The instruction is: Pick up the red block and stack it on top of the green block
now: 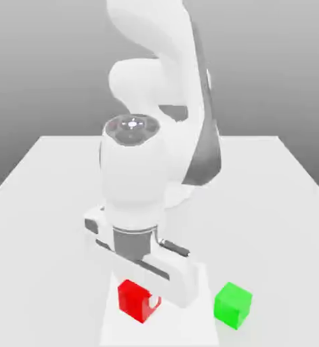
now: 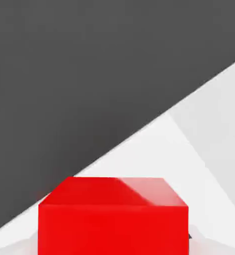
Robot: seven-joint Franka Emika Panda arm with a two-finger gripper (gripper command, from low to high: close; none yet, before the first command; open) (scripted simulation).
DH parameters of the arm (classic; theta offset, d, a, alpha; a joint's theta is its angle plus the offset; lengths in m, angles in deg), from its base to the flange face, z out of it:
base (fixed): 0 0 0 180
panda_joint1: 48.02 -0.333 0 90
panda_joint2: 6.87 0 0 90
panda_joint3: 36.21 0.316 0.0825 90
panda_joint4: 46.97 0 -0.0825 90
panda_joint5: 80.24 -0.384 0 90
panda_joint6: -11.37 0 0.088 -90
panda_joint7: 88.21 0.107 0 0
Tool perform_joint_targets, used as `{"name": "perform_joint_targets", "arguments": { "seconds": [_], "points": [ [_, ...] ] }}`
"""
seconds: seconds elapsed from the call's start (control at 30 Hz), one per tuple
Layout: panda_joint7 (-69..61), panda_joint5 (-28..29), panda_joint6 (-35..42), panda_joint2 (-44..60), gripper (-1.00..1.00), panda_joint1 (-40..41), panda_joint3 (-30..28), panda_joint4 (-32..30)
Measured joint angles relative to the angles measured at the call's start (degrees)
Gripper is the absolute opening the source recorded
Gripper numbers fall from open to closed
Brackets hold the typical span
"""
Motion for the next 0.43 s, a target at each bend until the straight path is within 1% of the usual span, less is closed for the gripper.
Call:
{"name": "perform_joint_targets", "arguments": {
  "seconds": [0.13,0.2,0.3,0.33,0.43],
  "points": [
    [9.5,-0.5,1.9,-4.5,-1.0,-8.2,5.1,-2.6],
    [12.3,1.0,-0.1,-2.7,-1.0,-8.9,5.0,-2.8],
    [15.4,4.6,-5.0,2.6,-1.0,-10.1,3.2,-2.7],
    [16.3,5.7,-6.5,4.3,1.0,-10.6,2.6,-2.6],
    [16.3,5.7,-6.5,4.3,1.0,-10.6,2.6,-2.6]
  ]
}}
